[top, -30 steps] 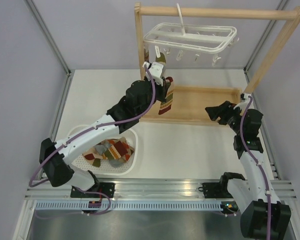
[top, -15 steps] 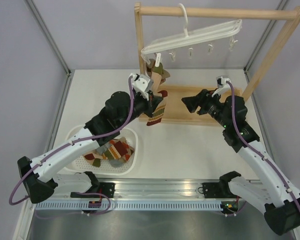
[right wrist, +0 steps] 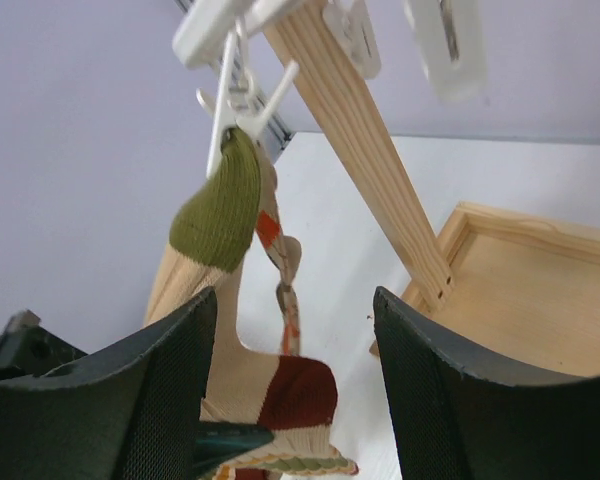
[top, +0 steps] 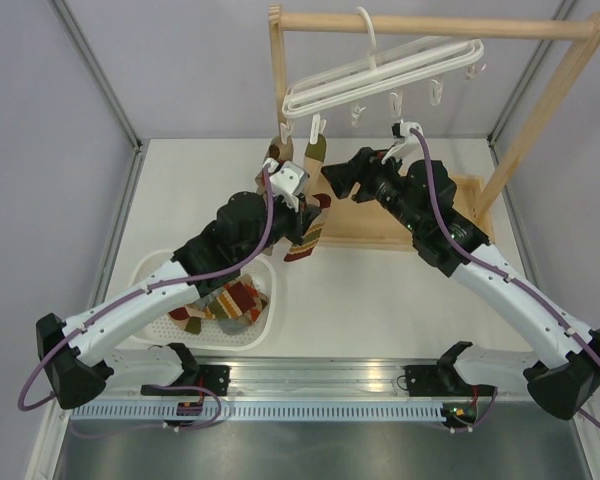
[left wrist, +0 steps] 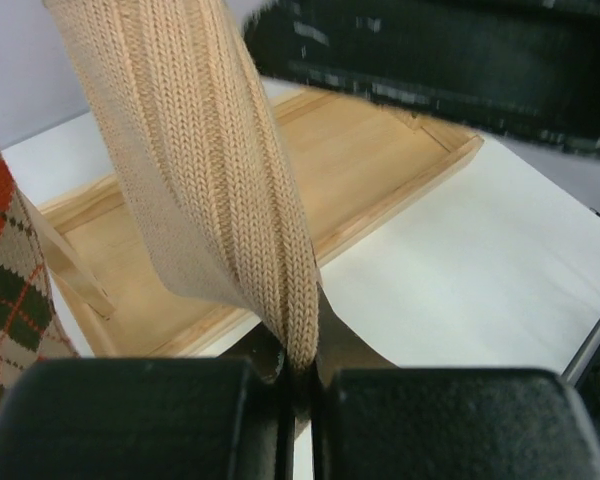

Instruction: Remove the socks clipped to the hanger

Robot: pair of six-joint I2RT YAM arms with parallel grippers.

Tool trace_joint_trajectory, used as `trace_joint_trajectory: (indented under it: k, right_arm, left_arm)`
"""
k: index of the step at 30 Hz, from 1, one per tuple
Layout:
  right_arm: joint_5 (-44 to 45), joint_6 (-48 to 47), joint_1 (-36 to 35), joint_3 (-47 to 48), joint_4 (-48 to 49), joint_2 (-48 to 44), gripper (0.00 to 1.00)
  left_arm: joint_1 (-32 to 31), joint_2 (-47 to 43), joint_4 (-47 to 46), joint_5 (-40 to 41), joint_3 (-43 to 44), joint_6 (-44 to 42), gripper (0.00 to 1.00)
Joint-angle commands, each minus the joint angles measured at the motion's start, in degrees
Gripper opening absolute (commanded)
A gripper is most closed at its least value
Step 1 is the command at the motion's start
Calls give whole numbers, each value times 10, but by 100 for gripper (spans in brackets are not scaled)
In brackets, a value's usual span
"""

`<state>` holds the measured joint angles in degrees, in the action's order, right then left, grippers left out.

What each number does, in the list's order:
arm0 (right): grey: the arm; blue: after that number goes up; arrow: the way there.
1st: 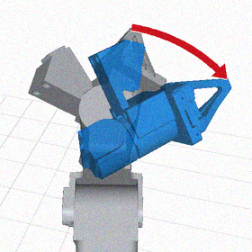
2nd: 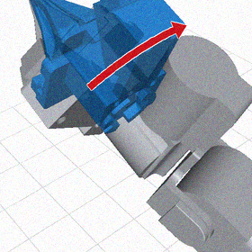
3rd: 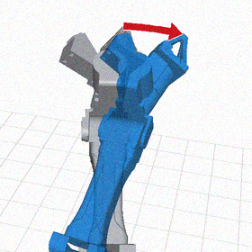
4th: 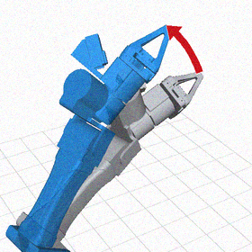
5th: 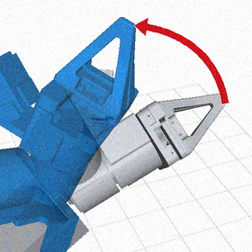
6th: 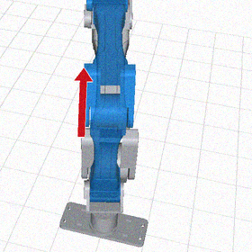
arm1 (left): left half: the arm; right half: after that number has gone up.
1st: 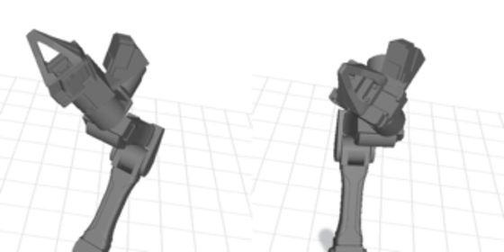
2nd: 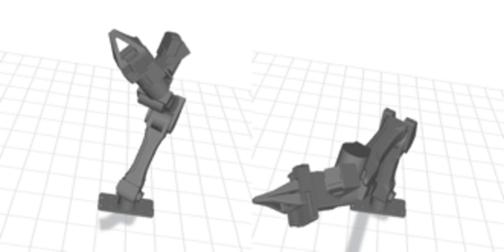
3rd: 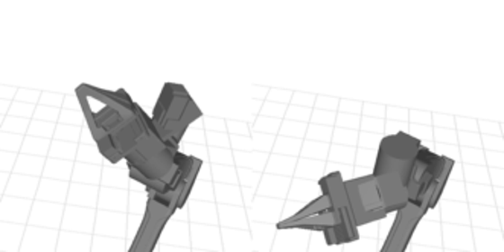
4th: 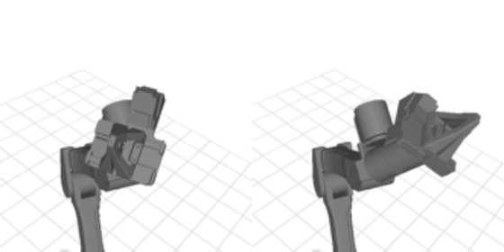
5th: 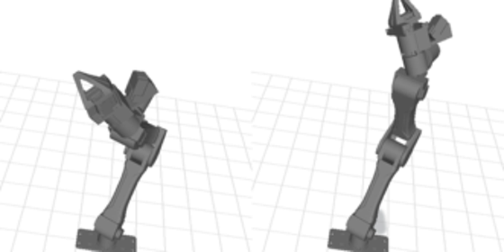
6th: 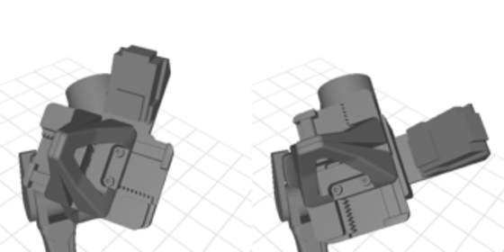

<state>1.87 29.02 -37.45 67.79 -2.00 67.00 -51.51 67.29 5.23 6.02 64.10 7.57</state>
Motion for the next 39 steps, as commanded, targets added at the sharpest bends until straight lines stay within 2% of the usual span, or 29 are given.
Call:
trace_joint_trajectory:
  k: [1, 8, 24, 39]
  right_arm:
    - [18, 8, -2, 55, 40, 13, 68]
    - [-38, 33, -2, 73, 95, 55, 69]
    - [-32, 24, -2, 125, 119, 114, 70]
    - [7, -17, -2, 226, 106, 195, 70]
  left_arm:
    - [-4, -25, -4, 18, -2, -17, 2]
    - [-4, -33, -3, 29, -4, -16, 2]
    - [-3, -24, -1, 33, -6, -17, 2]
    - [-3, -20, 0, 31, -6, -18, 2]
